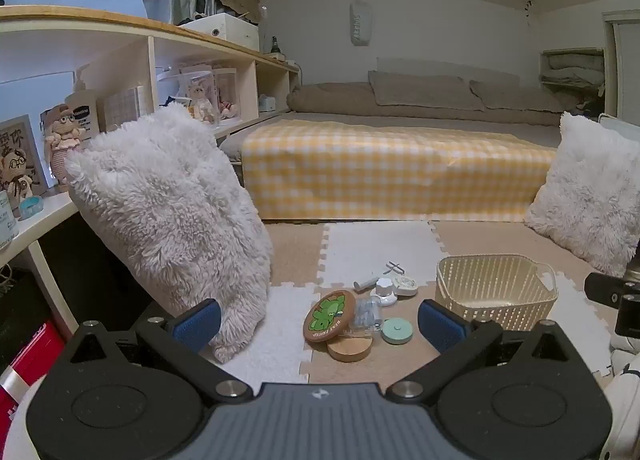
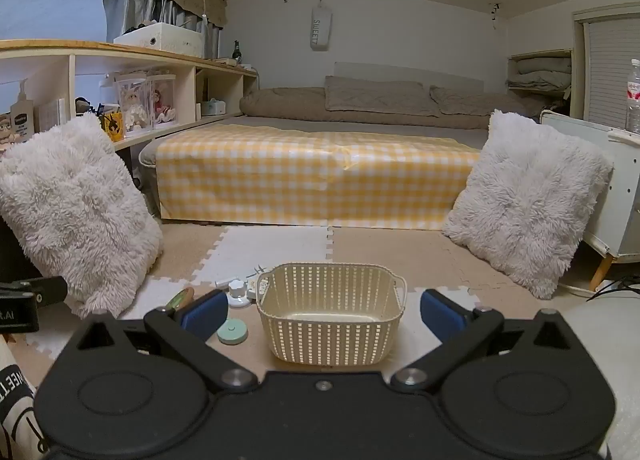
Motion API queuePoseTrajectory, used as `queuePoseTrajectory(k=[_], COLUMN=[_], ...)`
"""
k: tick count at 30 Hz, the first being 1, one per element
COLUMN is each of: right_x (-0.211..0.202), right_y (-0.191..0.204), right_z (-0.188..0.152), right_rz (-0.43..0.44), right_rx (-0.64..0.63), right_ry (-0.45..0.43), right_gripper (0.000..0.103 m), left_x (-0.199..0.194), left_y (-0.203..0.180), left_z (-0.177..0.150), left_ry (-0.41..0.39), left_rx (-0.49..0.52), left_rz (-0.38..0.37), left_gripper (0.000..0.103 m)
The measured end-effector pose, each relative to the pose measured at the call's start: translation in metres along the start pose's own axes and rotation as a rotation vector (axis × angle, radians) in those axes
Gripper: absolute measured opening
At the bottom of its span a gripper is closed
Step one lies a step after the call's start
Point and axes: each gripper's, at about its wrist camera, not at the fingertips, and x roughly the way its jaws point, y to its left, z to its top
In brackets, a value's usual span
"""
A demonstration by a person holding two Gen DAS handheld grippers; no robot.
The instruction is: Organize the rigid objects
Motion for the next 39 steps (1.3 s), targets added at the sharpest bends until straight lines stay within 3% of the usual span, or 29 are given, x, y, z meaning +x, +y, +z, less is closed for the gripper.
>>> queuePoseTrajectory(k=[39], right_x=[0.0005], right_y=[-0.0001], right_z=[-0.0003], right_rz=[0.001], right_rx=[0.002], right_ry=[0.005], right_gripper=[0.103], left_x=[0.0001], left_y=[0.0002], left_z=[0.0002], left_ry=[0.009], left_rx=[-0.006], left_rz=[-0.004], left_gripper=[0.103])
